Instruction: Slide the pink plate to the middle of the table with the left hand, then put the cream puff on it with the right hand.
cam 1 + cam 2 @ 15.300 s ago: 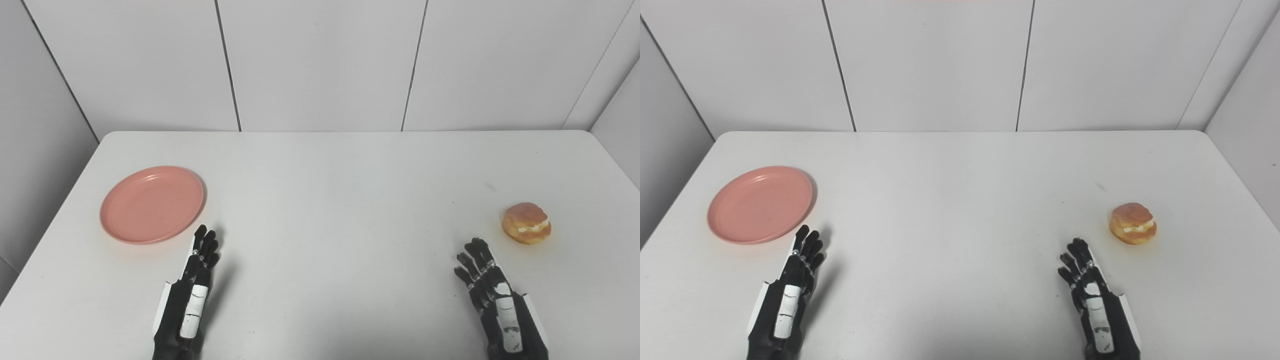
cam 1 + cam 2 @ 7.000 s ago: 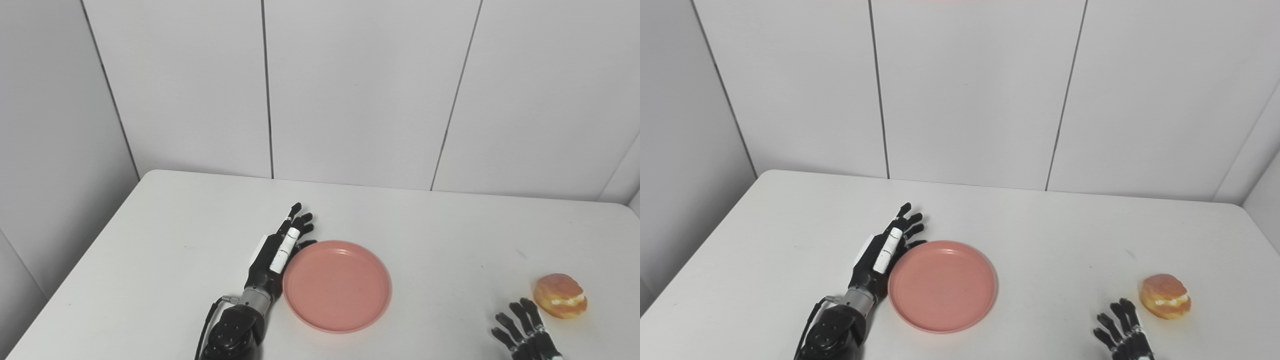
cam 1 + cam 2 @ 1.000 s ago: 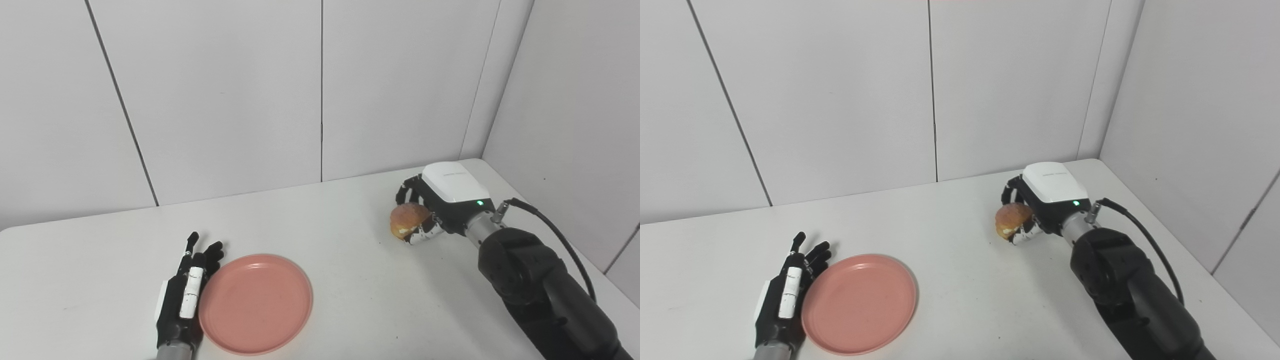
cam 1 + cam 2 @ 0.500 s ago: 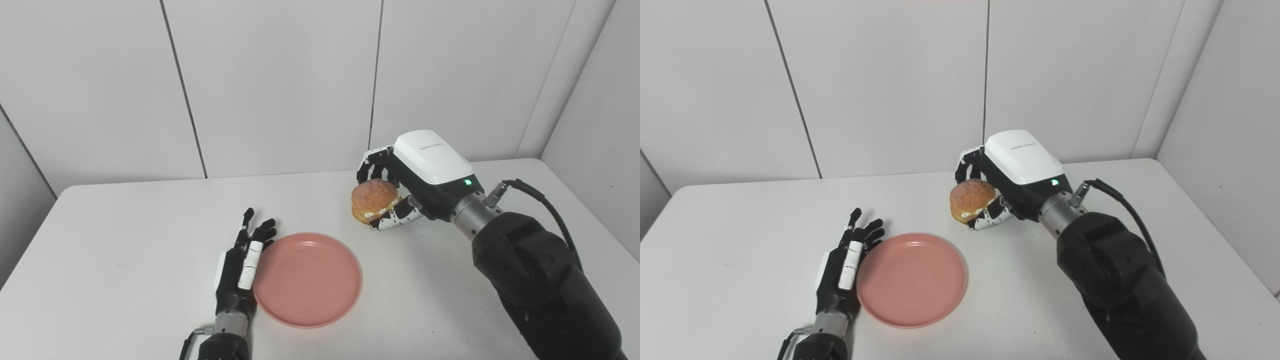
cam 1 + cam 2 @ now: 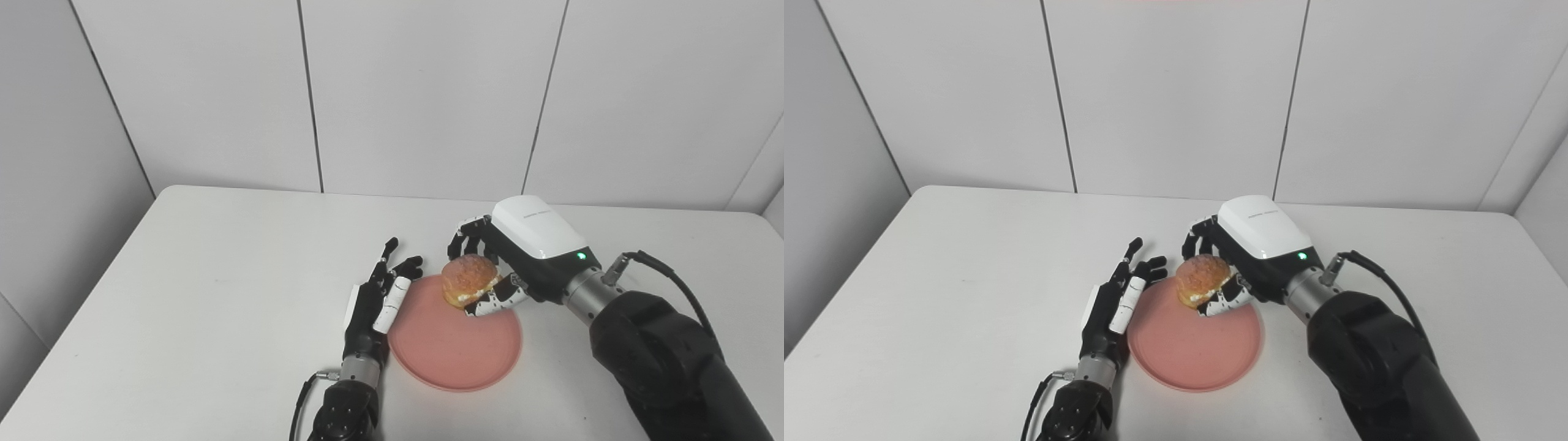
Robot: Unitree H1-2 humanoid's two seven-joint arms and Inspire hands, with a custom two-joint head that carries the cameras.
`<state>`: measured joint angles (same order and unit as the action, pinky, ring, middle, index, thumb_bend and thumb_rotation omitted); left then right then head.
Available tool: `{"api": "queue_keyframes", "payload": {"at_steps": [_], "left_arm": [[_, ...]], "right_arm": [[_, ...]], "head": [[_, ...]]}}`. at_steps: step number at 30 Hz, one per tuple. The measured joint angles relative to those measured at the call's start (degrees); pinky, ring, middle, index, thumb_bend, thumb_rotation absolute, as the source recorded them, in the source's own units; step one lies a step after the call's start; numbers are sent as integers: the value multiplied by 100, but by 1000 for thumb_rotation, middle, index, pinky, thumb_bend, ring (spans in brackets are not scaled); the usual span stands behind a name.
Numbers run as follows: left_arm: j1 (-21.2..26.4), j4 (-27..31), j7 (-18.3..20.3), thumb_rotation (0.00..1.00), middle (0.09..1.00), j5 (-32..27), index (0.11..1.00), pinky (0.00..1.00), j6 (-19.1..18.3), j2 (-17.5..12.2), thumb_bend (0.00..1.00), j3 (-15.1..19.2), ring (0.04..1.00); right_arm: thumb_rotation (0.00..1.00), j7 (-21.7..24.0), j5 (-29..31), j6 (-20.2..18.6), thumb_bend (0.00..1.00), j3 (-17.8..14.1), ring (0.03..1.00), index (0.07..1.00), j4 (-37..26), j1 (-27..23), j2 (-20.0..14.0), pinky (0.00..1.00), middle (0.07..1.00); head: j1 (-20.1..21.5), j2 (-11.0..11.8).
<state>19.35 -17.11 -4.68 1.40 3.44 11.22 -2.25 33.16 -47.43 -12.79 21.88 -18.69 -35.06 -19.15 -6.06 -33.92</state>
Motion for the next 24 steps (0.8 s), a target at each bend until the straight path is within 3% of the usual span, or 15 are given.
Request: {"api": "queue_keyframes", "payload": {"at_steps": [7,13,24], "left_arm": [[0,0,0,870,771,0,924,752,0,0,855,-3,764],[-1,22,1,990,774,0,926,762,-9,-2,883,-1,792],[-11,44,3,1000,765,-5,894,773,-22,-5,913,32,798]], "right_arm": [[0,14,-38,98,518,386,418,514,431,-3,211,350,479],[0,-34,-59,309,517,502,402,521,876,-9,296,323,475],[0,-316,-40,553,512,508,369,535,1676,28,295,248,449]], "head": [[78,26],[210,9],[307,-18]]}}
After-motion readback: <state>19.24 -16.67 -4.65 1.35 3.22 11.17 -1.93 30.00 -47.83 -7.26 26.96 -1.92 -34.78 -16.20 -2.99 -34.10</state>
